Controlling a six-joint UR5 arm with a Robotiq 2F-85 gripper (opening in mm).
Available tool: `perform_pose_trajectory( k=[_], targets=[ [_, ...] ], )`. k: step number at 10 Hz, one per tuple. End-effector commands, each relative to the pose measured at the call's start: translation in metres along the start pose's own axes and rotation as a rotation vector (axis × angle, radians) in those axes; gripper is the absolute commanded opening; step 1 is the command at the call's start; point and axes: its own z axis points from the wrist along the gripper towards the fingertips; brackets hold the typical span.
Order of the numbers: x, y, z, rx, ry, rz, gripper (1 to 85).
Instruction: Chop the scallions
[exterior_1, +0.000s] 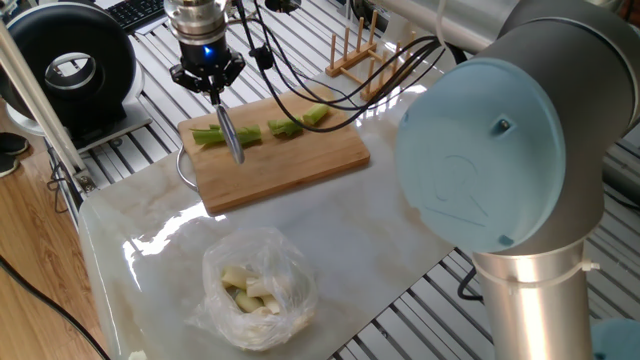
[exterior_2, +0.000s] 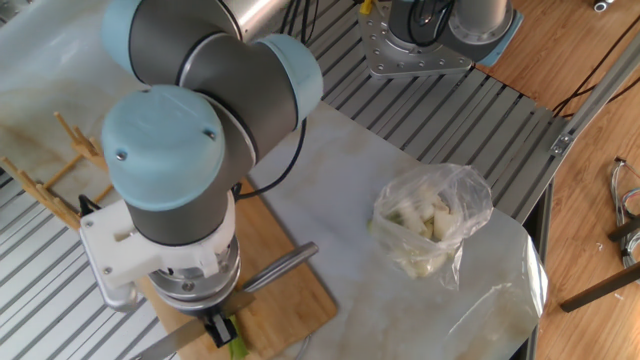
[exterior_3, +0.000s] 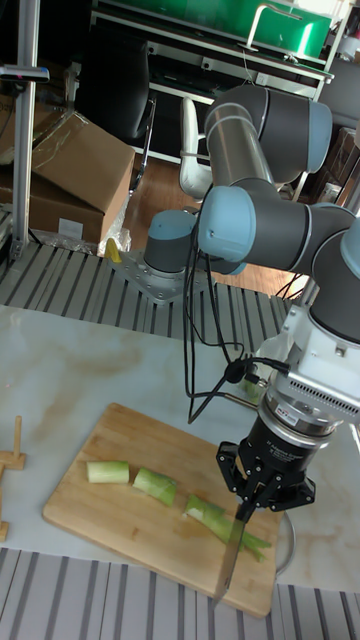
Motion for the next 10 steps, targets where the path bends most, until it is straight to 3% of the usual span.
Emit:
perform_pose_trajectory(
  k=[1,10],
  targets=[
    [0.004,-0.0001,0.004,-0.001,0.004,-0.001,1.0],
    [0.0046,-0.0026,0.0131,0.006,-0.008,-0.022,1.0]
  ],
)
